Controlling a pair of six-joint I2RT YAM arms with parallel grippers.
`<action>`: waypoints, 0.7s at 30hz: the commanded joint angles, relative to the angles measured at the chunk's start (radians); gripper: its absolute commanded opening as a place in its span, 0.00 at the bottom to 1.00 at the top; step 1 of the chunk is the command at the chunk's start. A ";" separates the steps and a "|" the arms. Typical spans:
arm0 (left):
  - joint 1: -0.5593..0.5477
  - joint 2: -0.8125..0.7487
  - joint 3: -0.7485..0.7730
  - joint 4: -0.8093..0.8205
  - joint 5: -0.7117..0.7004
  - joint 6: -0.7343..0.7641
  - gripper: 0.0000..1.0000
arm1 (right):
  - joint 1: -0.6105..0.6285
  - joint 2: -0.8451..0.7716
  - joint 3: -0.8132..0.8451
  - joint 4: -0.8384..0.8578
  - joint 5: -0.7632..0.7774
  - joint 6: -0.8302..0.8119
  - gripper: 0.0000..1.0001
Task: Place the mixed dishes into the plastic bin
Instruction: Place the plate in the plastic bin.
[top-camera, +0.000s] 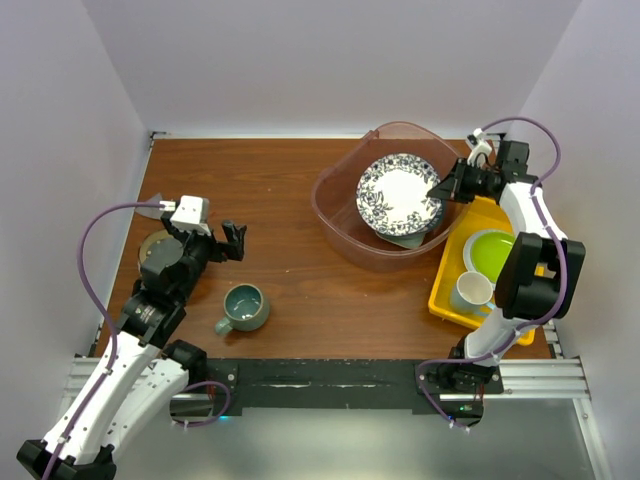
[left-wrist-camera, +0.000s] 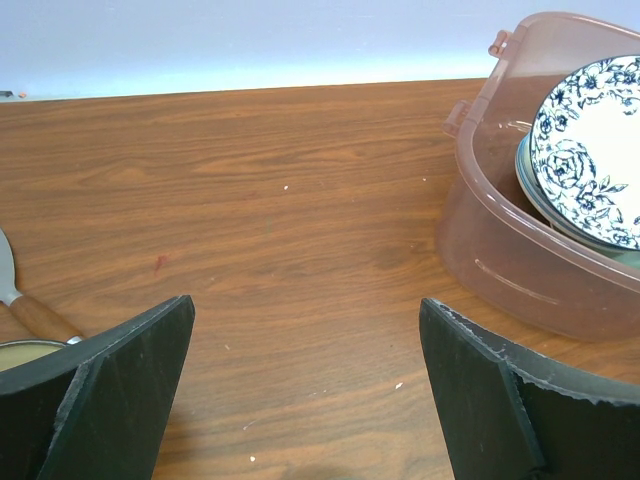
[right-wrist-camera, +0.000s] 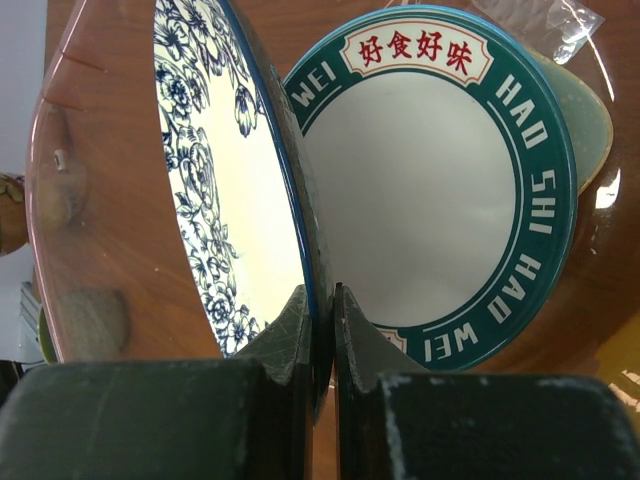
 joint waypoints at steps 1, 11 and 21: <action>0.005 -0.006 0.000 0.046 -0.009 0.018 1.00 | -0.005 -0.013 0.077 0.037 -0.077 0.008 0.01; 0.005 -0.006 -0.001 0.046 -0.009 0.020 1.00 | -0.007 0.007 0.093 0.022 -0.067 -0.006 0.01; 0.005 -0.004 -0.001 0.046 -0.009 0.020 1.00 | -0.007 0.023 0.107 0.013 -0.060 -0.012 0.02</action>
